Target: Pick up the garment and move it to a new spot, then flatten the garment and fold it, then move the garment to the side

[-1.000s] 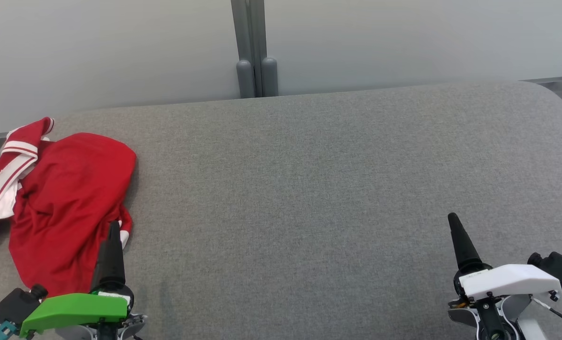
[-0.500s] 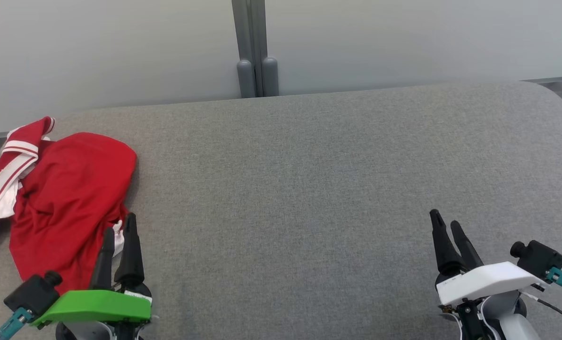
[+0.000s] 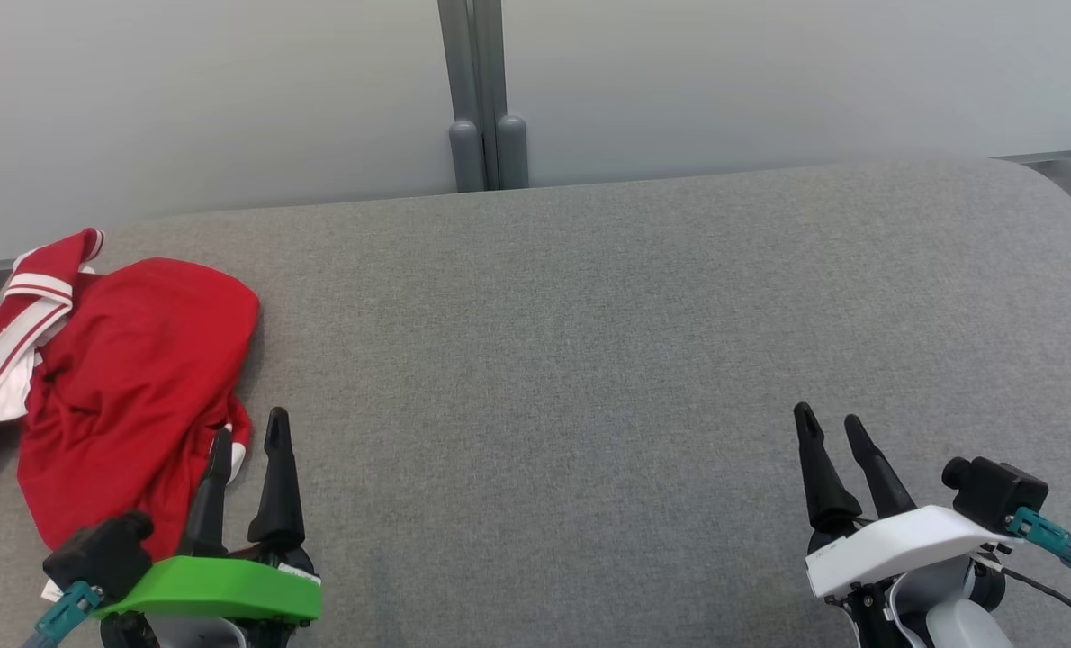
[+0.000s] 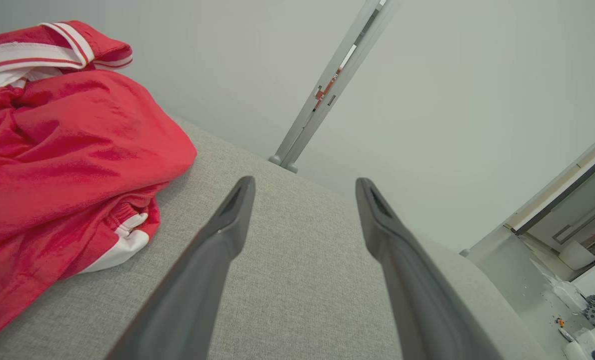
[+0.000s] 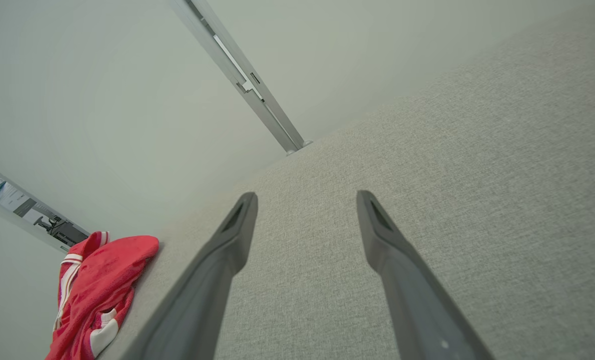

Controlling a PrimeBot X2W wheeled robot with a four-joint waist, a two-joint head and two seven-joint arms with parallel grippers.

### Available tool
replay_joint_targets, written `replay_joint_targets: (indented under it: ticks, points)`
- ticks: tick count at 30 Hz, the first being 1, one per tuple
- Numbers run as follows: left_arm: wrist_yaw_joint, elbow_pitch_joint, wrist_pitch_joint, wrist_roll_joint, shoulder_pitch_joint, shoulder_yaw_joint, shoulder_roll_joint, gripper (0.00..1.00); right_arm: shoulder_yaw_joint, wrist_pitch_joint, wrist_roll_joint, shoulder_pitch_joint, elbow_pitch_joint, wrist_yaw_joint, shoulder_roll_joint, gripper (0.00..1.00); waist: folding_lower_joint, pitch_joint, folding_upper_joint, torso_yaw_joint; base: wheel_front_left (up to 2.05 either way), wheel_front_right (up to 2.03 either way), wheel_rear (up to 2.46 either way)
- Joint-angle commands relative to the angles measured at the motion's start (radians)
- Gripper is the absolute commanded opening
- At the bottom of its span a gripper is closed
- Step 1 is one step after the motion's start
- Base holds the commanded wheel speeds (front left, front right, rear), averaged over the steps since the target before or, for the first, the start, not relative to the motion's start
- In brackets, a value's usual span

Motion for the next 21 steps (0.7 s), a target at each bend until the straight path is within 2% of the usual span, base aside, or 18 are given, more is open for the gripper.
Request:
replay_joint_targets:
  ticks: [1,12,21]
  points:
    - [0.005,-0.015,-0.010,0.038,0.002,-0.004,0.007,1.00,0.003,-0.011,-0.033,-0.001,-0.013,0.000,-0.006,1.00,0.0000,-0.001,0.0000,0.000,0.00,0.00,0.00]
    - [0.015,-0.030,-0.039,0.159,0.010,-0.026,0.008,1.00,0.022,-0.040,-0.155,-0.001,-0.011,0.000,-0.007,1.00,0.0000,-0.003,0.0000,0.002,0.00,0.00,0.00]
    - [0.043,-0.030,-0.061,0.246,0.019,-0.036,0.009,1.00,0.042,-0.061,-0.260,-0.001,-0.023,0.000,-0.007,1.00,0.0000,-0.006,0.0000,-0.002,0.00,0.00,0.00]
